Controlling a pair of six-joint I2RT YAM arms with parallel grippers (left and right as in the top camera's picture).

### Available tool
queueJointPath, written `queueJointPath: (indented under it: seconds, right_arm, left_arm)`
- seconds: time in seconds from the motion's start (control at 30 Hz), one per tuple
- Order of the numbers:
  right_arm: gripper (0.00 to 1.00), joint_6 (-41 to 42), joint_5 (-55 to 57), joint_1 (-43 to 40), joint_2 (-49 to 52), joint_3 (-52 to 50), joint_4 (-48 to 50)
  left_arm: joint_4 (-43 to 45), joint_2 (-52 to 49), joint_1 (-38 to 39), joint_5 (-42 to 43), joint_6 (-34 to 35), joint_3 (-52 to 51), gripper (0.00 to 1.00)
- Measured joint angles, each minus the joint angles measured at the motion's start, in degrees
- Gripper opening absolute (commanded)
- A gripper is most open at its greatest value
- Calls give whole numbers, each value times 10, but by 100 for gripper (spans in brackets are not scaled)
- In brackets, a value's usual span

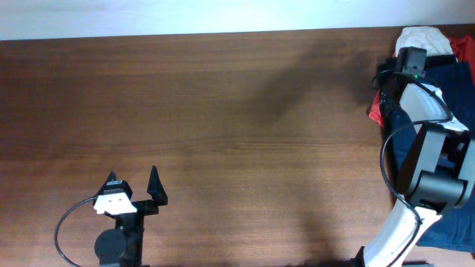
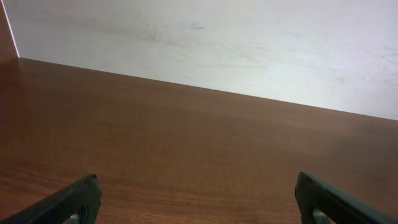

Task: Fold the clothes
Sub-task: 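Reach the right gripper to the clothes pile and grasp the navy trousers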

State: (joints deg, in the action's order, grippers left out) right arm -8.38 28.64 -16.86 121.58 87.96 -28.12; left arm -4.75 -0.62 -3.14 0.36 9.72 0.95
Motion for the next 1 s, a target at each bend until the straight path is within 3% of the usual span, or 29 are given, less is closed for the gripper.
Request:
queueJointPath:
  seconds: [0.07, 0.3, 0.33, 0.37, 0.53, 0.67, 0.7, 0.83, 0.87, 1.0]
  right_arm:
    - [95, -5, -8, 0, 4, 0, 24]
    - [96, -7, -86, 0, 6, 0, 49]
    - [91, -7, -89, 0, 7, 0, 51]
    - [75, -8, -93, 0, 12, 0, 57]
    - [71, -7, -97, 0, 19, 0, 58]
    - [61, -8, -99, -7, 19, 0, 55]
    - [55, -7, -101, -9, 19, 0, 51]
    - [9, -6, -104, -12, 19, 0, 43]
    - [4, -6, -104, -12, 19, 0, 41]
    - [4, -7, -103, -12, 19, 0, 35]
  left_arm:
    - [0, 0, 0, 0, 0, 0, 99]
    - [0, 0, 0, 0, 0, 0, 99]
    - [0, 0, 0, 0, 0, 0, 99]
    - [0, 0, 0, 0, 0, 0, 99]
    - [0, 0, 0, 0, 0, 0, 99]
    - [0, 0, 0, 0, 0, 0, 99]
    - [0, 0, 0, 0, 0, 0, 99]
    - [0, 0, 0, 0, 0, 0, 99]
    - [0, 0, 0, 0, 0, 0, 99]
    - [0, 0, 0, 0, 0, 0, 99]
